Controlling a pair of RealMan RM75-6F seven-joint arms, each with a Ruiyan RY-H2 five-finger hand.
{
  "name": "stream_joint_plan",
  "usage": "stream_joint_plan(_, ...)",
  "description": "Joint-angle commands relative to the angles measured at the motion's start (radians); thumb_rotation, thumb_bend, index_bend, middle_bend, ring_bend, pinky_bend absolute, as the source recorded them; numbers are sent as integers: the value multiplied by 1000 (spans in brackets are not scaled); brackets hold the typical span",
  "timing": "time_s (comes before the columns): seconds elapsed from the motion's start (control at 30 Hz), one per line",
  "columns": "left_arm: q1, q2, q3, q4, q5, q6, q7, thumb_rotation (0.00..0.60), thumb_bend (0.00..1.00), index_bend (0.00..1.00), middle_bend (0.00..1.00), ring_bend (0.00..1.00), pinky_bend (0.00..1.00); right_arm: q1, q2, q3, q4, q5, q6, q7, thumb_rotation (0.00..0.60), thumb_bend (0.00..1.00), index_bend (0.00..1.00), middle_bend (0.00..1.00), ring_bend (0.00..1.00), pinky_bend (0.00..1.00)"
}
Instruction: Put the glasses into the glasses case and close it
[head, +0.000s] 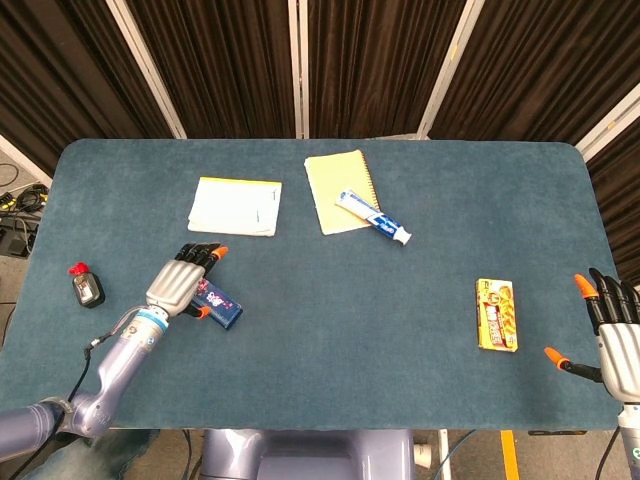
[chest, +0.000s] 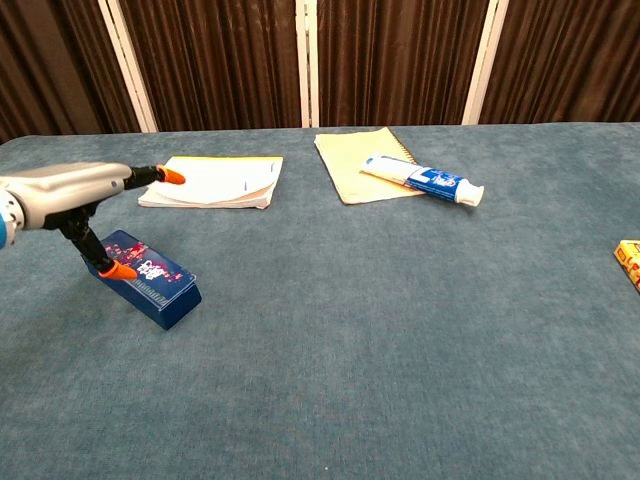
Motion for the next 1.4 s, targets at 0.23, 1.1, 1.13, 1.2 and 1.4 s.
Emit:
stream_joint_plan(0.23, -41, 31, 41, 21, -36, -118, 34, 600, 174, 0, 0, 0, 0, 0, -2, -2, -1, -1, -2, -4, 600, 0, 0, 0, 0, 0)
stream_joint_plan(1.1, -53, -54, 61, 140, 18, -109, -8, 600, 318, 446, 227, 125, 172, 1, -1, -1, 0, 2, -3, 0, 600, 0, 0, 0, 0, 0)
stream_joint_plan(1.13, -53, -53, 61, 138, 16, -107, -6, 600, 323, 447, 227, 125, 172, 1, -1, -1, 0, 1, -3, 0, 600, 0, 0, 0, 0, 0)
stream_joint_plan(1.2, -51, -50, 61, 134, 13, -104, -3, 600, 284, 425, 205, 115, 157, 1, 0, -1, -1, 1, -3, 1, 600, 0, 0, 0, 0, 0)
stream_joint_plan(1.4, -33, -7, 61, 79, 25, -71, -17, 600, 1, 62, 0, 0, 0, 1, 1, -4, -3, -5, -4, 4, 600, 0, 0, 0, 0, 0)
